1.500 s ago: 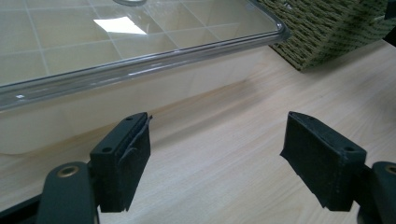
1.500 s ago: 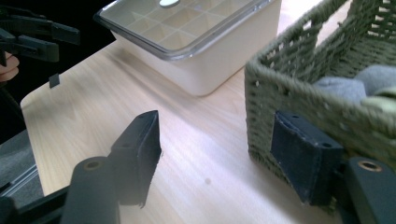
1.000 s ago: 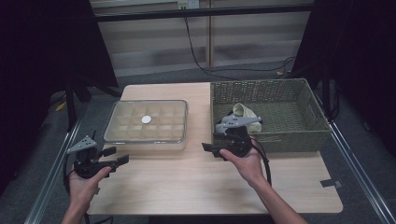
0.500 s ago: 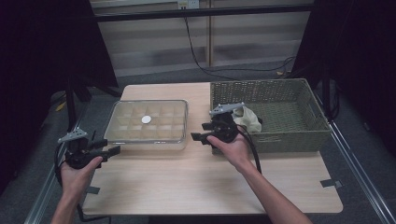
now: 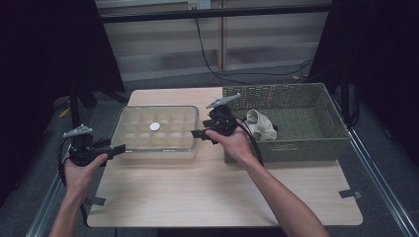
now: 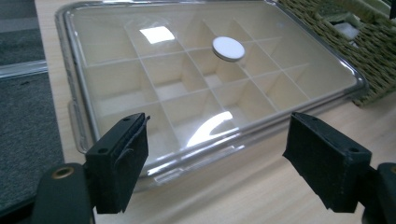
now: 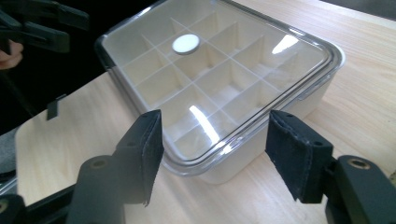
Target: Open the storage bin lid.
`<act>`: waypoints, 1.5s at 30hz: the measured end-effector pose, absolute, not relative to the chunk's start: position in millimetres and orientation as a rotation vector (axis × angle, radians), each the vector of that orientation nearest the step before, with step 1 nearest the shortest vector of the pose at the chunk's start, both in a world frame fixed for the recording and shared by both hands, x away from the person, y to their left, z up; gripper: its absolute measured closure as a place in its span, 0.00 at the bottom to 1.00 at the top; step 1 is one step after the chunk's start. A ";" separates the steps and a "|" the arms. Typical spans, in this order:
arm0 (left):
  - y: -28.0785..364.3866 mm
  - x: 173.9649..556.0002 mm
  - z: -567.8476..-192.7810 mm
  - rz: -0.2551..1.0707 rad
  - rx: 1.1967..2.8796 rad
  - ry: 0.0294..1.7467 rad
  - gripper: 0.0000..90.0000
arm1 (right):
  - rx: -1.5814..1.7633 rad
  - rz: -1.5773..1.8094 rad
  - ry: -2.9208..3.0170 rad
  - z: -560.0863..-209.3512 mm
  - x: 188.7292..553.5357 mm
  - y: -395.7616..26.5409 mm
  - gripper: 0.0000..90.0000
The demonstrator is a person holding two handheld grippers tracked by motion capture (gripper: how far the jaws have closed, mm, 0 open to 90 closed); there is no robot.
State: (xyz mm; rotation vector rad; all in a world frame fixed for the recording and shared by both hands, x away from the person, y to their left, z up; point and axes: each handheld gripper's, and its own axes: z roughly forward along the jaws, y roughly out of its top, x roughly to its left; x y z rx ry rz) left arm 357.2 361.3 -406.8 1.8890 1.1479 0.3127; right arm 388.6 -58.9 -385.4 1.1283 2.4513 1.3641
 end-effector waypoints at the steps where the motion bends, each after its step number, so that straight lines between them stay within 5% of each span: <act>1: 362.2 359.2 -406.5 0.312 1.891 1.150 0.23 | 1.133 1.359 2.450 -385.7 391.7 -58.1 0.38; 24: 385.4 403.7 -415.9 0.259 1.903 1.259 0.22 | 1.307 1.190 2.484 -394.7 452.0 -33.4 0.26; 30: 390.5 411.5 -417.8 0.222 1.918 1.262 0.31 | 1.382 1.139 2.481 -398.7 465.1 -31.5 0.26; 45: 385.0 434.3 -424.0 0.164 1.957 1.311 0.25 | 1.477 0.987 2.510 -415.0 487.6 -15.5 0.24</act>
